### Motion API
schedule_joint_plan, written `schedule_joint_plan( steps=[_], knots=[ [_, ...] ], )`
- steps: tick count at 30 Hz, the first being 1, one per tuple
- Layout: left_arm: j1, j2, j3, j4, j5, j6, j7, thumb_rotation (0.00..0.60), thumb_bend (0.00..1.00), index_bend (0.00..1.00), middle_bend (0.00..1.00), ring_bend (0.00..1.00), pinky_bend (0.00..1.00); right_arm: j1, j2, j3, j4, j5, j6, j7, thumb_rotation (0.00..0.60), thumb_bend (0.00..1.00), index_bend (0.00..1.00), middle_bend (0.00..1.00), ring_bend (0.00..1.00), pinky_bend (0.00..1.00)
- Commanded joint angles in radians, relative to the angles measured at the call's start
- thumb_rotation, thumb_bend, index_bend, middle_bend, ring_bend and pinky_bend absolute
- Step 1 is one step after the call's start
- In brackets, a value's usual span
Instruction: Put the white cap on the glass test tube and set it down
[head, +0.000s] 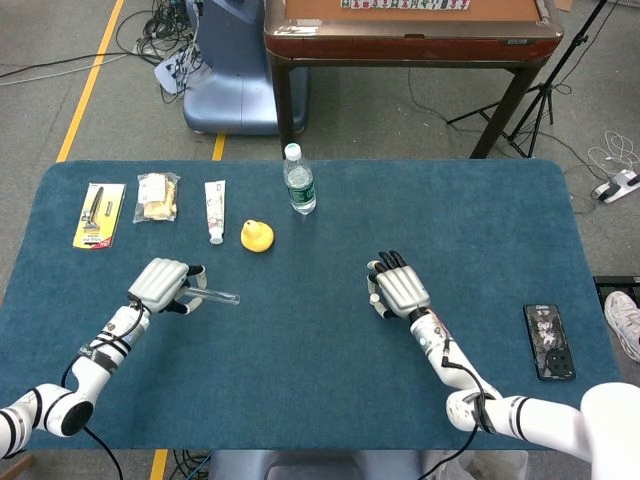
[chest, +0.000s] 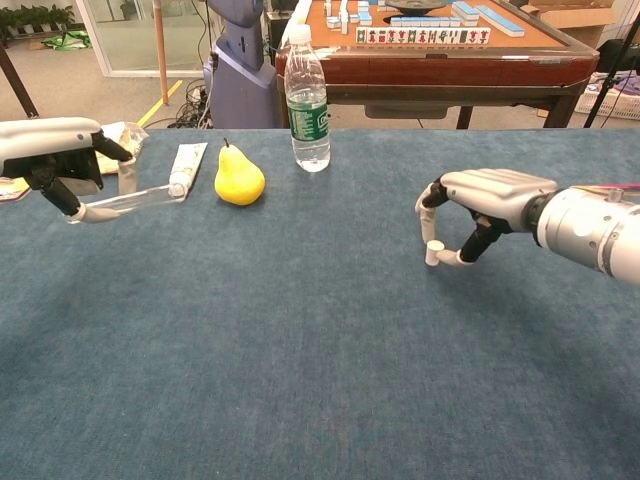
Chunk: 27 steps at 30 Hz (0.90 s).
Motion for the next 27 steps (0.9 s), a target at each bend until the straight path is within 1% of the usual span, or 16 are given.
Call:
schedule_joint_plan(
  steps=[1,7,12,15,19,27],
  knots=[
    [-0.004,0.003,-0.014,-0.002,-0.017,-0.009,-0.016,0.600,0.29,0.58,1.00,1.00,1.00,-0.015,0.090,0.044,-0.133,-0.052,0.037,0.070,0.600,0.41,0.63,0.21,0.00,0.00],
    [-0.019,0.015,-0.057,-0.046,-0.079,-0.040,-0.065,0.600,0.29,0.58,1.00,1.00,1.00,-0.022,0.233,0.111,-0.326,-0.115,0.085,0.128,0.600,0.41,0.63,0.21,0.00,0.00],
    [-0.040,0.020,-0.090,-0.081,-0.144,-0.096,-0.117,0.600,0.29,0.58,1.00,1.00,1.00,-0.022,0.302,0.157,-0.427,-0.137,0.106,0.182,0.600,0.41,0.63,0.22,0.00,0.00],
    [-0.054,0.019,-0.109,-0.099,-0.180,-0.130,-0.151,0.600,0.29,0.58,1.00,1.00,1.00,-0.018,0.321,0.170,-0.454,-0.143,0.112,0.197,0.600,0.41,0.64,0.22,0.00,0.00],
    [-0.073,0.011,-0.124,-0.106,-0.201,-0.152,-0.166,0.600,0.29,0.58,1.00,1.00,1.00,-0.011,0.321,0.171,-0.470,-0.146,0.117,0.207,0.600,0.41,0.64,0.22,0.00,0.00],
    [-0.099,-0.018,-0.163,-0.109,-0.234,-0.194,-0.244,0.600,0.29,0.58,1.00,1.00,1.00,0.020,0.268,0.182,-0.449,-0.153,0.144,0.211,0.600,0.41,0.64,0.22,0.00,0.00]
  ],
)
